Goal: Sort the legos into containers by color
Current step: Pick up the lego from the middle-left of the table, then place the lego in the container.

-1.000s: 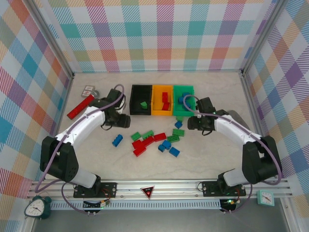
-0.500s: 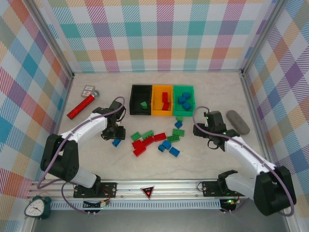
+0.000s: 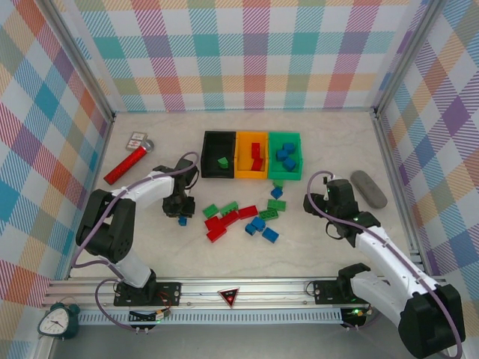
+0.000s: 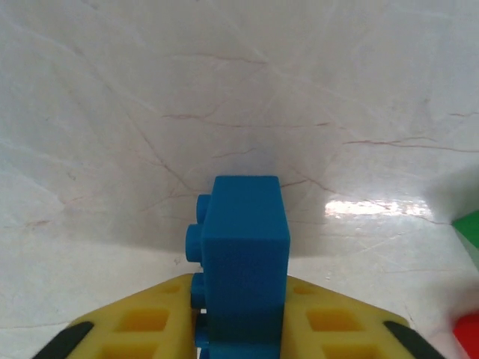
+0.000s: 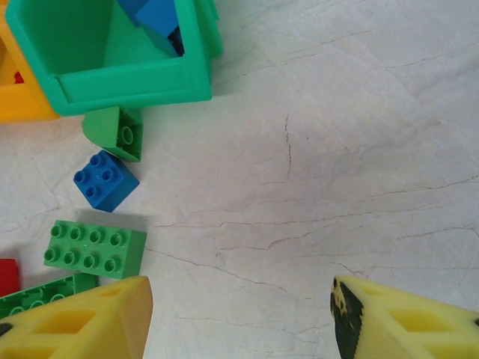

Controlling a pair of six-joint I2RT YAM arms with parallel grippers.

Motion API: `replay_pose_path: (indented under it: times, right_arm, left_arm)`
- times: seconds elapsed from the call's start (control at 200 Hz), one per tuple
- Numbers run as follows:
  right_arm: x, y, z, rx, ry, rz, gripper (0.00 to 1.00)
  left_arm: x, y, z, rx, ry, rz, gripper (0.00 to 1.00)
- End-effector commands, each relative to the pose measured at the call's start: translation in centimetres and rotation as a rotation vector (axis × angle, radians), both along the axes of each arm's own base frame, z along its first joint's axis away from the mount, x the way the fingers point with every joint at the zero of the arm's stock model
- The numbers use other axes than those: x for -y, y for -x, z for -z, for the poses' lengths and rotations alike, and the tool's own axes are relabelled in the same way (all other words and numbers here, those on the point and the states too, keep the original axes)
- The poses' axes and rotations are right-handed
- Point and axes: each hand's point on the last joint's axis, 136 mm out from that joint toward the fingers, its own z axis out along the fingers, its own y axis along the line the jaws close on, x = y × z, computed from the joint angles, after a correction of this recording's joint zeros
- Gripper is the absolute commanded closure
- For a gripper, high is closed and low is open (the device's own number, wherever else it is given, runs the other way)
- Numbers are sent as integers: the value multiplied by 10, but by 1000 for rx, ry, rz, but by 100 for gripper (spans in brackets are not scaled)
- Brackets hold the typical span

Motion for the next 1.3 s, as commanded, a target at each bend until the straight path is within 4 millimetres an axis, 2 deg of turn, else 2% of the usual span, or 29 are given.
replay_pose_path:
  times: [0.0,0.13,0.235,0.41,0.605,0.81,0.915,0.92,1.035,1.17,1.25,1.295]
  right_arm:
    - [-1,6,0,6,-43,11,35]
    - [-1,6,-1,15,-51,14,35]
    - [-3,4,2,5,-58,6,35]
    - [-8,1,9,-27,-65,-8,35]
    - [-12,0,11,-37,-73,-21,35]
    - [-12,0,12,-37,-74,-19,35]
    - [-13,-1,13,-40,-75,-23,35]
    - [-12,-1,13,-40,-75,-22,35]
    - [-14,-1,14,-43,-78,-27,35]
    - [-15,-2,14,-46,-78,-31,35]
    - [-14,-2,16,-51,-77,-28,35]
    - [-15,-2,15,-50,-79,-30,35]
  left_arm:
    - [12,-7,-9,22,81,-19,76]
    - [33,-25,-37,92,188,-28,77]
    - [59,-51,-68,167,314,-28,77]
    - [124,-97,-111,256,463,36,77]
    - [206,-141,-139,336,527,148,77]
    - [260,-184,-140,367,533,182,76]
    - [287,-199,-147,411,573,192,76]
    - [289,-200,-152,423,581,194,76]
    - [313,-211,-154,421,659,172,75]
    - [322,-218,-149,421,681,154,71]
    - [324,-215,-148,417,678,156,58]
    - [324,-214,-149,417,673,165,55]
